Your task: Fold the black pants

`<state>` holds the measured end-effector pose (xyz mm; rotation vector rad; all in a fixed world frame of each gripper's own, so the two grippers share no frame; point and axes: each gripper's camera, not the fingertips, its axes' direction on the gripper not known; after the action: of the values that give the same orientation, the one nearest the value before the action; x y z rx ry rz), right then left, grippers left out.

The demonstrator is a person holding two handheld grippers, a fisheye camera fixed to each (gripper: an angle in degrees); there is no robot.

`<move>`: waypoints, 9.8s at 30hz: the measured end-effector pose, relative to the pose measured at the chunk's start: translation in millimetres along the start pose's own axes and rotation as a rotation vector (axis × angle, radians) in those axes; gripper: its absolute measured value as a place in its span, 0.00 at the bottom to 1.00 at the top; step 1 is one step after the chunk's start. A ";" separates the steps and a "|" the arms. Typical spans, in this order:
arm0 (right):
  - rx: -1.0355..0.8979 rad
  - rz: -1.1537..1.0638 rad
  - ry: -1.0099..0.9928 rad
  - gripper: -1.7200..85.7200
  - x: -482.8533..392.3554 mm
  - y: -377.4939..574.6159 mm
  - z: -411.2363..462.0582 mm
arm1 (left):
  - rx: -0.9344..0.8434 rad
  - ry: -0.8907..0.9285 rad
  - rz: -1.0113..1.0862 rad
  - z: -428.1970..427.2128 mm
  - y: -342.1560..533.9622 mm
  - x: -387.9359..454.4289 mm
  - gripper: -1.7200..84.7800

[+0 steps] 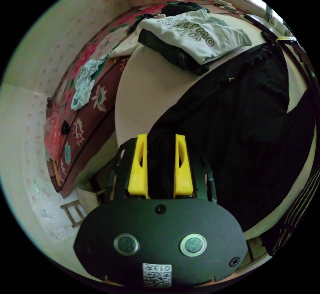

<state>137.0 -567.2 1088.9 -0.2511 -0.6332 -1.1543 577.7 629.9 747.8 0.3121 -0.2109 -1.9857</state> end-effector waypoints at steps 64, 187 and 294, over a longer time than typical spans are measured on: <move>0.060 -0.144 0.105 0.02 56.6 -77.9 -51.9 | 0.003 0.062 -0.427 -37.6 43.6 -161.6 0.06; -0.024 -0.489 -0.112 0.04 -81.8 449.3 79.3 | 0.113 0.307 0.640 65.4 -77.9 589.1 0.03; 0.251 -0.733 -0.264 0.02 -500.5 428.2 -67.8 | 0.153 0.039 -0.422 154.2 525.8 352.9 0.09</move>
<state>420.1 -43.9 798.5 0.0600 -1.1502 -1.7352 841.1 90.2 1001.1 0.5283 -0.2911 -2.3818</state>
